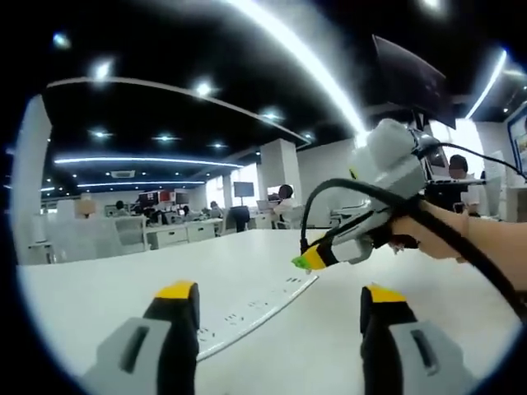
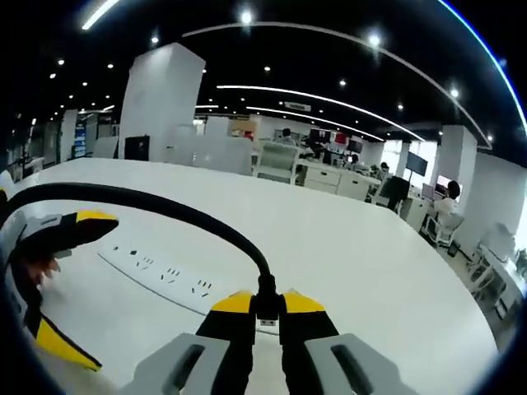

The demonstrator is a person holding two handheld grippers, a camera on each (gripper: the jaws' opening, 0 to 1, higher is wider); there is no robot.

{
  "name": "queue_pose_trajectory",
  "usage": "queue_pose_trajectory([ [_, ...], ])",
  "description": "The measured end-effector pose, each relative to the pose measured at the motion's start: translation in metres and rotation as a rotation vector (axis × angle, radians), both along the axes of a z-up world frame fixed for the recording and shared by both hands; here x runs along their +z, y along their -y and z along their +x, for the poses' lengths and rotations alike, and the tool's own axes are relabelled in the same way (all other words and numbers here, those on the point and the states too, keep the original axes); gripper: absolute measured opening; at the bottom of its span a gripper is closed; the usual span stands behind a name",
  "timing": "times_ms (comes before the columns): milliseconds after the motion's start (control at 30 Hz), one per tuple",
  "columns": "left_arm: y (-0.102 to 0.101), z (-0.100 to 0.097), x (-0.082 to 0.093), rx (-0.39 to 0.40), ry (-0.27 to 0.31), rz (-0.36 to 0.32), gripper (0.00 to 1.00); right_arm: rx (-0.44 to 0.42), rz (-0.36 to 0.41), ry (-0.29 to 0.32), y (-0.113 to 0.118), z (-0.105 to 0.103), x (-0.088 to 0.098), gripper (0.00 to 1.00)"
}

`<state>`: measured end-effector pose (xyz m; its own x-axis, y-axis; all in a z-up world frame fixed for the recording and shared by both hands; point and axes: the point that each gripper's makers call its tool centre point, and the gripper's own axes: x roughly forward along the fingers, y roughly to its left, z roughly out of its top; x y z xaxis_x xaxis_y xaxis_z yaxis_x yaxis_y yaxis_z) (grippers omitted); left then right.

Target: Locate the USB plug end of the data cable currently connected to the USB port on the desk. Grip the plug, withdraw it from the port, and place it onto the desktop.

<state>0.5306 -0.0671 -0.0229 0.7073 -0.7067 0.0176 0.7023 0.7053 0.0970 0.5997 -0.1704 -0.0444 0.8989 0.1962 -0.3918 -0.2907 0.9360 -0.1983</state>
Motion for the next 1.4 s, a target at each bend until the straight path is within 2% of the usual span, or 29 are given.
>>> queue_pose_trajectory([
  [100,-0.002,0.001,0.002,0.009,-0.003,-0.019,0.80,0.010,-0.028,-0.010,0.001,-0.002,-0.001,0.13],
  [333,-0.013,0.006,0.004,0.051,0.011,-0.012,0.80,0.023,-0.111,-0.034,0.003,-0.008,-0.002,0.13],
  [433,-0.018,0.009,0.004,0.068,-0.012,-0.054,0.80,0.002,-0.202,-0.041,0.013,-0.008,-0.003,0.13],
  [500,-0.021,0.010,0.003,0.077,-0.023,-0.061,0.80,0.001,-0.233,-0.056,0.015,-0.010,-0.008,0.13],
  [633,-0.031,0.016,0.003,0.121,-0.024,-0.064,0.79,-0.005,-0.259,-0.066,0.019,-0.012,-0.010,0.13],
  [733,-0.048,0.022,0.012,0.179,-0.012,-0.105,0.79,-0.010,-0.282,-0.070,0.022,-0.013,-0.011,0.13],
  [900,-0.066,0.026,0.025,0.233,0.003,-0.166,0.79,-0.005,-0.299,-0.090,0.026,-0.017,-0.013,0.13],
  [1233,-0.056,0.016,0.034,0.192,0.023,-0.153,0.80,-0.019,-0.327,-0.178,0.035,-0.026,-0.030,0.13],
  [1400,-0.065,0.017,0.039,0.219,0.039,-0.153,0.80,-0.006,-0.329,-0.191,0.033,-0.029,-0.034,0.13],
])
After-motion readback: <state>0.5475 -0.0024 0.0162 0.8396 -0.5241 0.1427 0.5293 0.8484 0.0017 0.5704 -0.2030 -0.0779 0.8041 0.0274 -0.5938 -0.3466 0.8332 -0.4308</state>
